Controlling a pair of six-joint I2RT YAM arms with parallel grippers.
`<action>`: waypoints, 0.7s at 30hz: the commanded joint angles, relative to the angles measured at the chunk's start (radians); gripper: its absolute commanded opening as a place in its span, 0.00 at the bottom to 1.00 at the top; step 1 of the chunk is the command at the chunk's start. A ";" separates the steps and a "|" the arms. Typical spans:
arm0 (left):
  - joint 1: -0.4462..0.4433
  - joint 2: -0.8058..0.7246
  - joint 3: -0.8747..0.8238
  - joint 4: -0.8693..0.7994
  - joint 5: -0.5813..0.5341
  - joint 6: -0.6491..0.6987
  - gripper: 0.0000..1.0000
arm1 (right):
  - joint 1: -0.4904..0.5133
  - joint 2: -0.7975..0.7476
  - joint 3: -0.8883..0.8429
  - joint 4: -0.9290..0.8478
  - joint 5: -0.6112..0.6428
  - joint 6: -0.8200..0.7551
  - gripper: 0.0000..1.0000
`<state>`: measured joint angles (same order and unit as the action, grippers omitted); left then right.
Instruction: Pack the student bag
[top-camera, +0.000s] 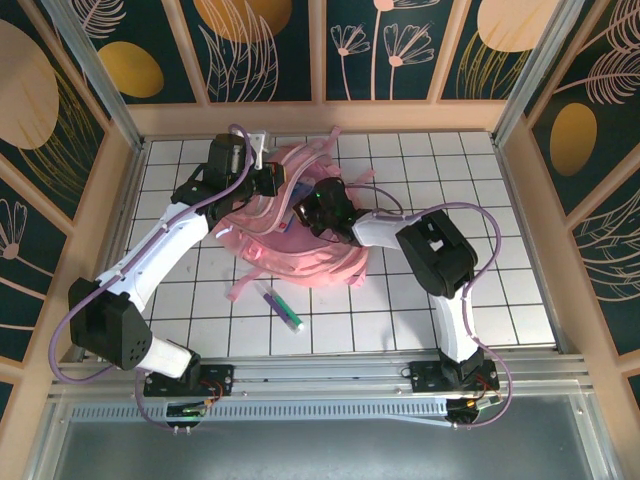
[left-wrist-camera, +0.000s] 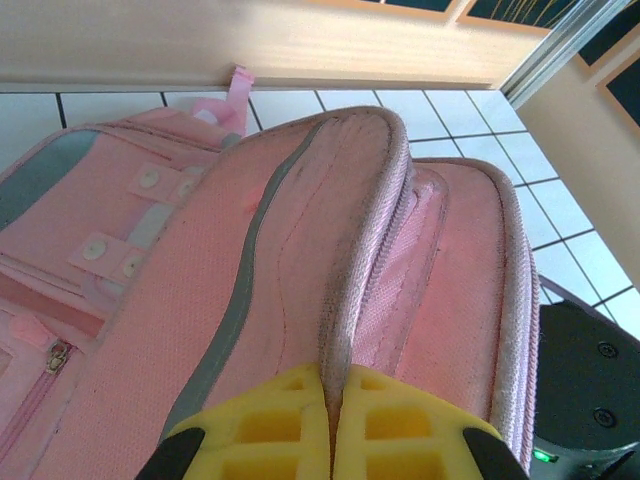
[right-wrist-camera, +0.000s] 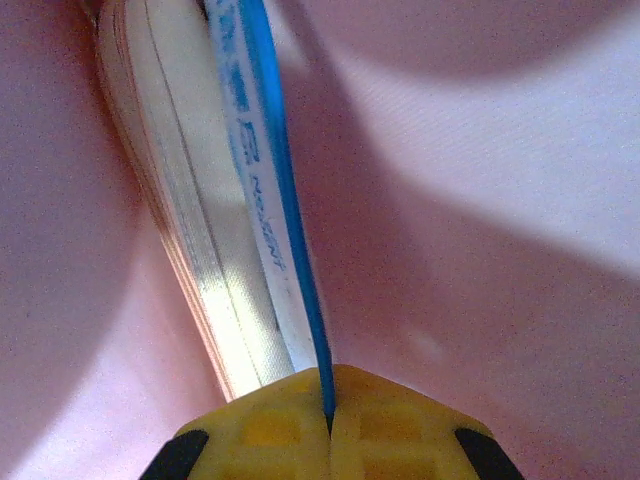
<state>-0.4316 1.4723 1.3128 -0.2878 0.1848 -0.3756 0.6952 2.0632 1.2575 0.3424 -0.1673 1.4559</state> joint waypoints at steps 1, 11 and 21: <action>0.002 -0.008 0.029 0.097 0.038 -0.026 0.00 | 0.011 -0.053 -0.025 0.047 0.132 0.099 0.00; 0.001 0.033 0.030 0.123 0.058 -0.039 0.00 | 0.031 -0.092 -0.063 -0.005 0.188 0.131 0.20; 0.002 0.002 -0.001 0.124 0.045 -0.029 0.00 | 0.015 -0.389 -0.167 -0.230 0.245 -0.080 0.42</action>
<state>-0.4320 1.5055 1.3125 -0.2565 0.2249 -0.3981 0.7208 1.7771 1.1404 0.2115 0.0055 1.4773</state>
